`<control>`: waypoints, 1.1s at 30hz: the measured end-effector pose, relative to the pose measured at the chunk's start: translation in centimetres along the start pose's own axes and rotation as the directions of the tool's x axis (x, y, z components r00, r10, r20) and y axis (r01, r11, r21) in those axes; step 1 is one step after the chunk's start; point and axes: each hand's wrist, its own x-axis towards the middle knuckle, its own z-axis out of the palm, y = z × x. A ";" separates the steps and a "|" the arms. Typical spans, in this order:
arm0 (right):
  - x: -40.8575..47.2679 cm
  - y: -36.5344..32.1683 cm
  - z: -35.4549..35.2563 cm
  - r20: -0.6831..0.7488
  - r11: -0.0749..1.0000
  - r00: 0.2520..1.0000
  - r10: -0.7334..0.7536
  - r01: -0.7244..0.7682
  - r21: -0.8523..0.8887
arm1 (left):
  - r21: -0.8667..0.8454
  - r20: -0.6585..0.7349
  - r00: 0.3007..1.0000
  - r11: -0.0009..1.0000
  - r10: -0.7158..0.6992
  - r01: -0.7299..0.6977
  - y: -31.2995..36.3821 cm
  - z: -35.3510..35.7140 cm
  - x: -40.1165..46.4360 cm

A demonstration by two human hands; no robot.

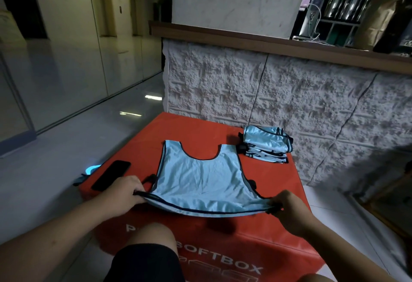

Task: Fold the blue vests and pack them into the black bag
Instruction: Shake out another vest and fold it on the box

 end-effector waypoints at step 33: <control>36.9 8.6 12.6 -0.236 0.943 0.913 0.333 -0.324 0.079 | -0.619 -0.199 0.855 0.738 -0.478 0.269 -9.3 11.4 33.7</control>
